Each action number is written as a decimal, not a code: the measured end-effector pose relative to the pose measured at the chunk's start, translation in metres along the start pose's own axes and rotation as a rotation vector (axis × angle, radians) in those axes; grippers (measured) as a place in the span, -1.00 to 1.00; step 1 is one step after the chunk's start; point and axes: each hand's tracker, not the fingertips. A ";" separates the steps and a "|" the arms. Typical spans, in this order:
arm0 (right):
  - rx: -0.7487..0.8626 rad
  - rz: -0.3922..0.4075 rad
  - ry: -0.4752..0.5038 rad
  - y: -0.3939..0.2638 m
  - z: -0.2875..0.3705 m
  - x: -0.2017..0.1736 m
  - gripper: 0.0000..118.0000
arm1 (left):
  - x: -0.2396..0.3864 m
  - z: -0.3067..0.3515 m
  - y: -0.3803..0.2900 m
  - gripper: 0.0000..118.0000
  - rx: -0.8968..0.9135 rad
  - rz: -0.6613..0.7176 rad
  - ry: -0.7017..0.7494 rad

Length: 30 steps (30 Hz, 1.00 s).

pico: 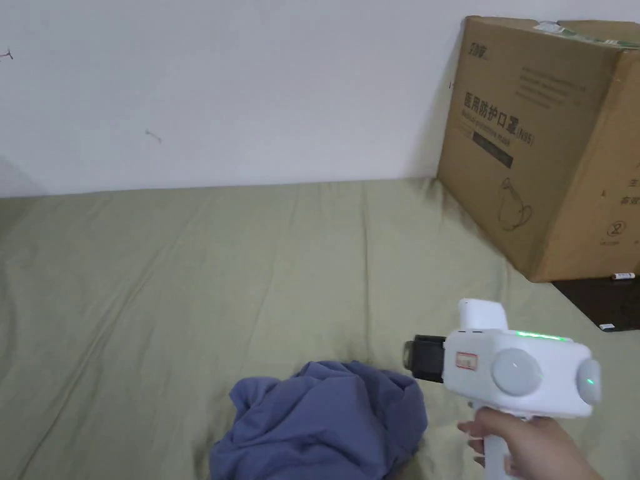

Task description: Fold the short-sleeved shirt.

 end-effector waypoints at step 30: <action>0.059 0.008 0.254 0.079 0.198 -0.017 -0.92 | -0.101 0.199 0.112 -0.82 0.379 0.068 0.088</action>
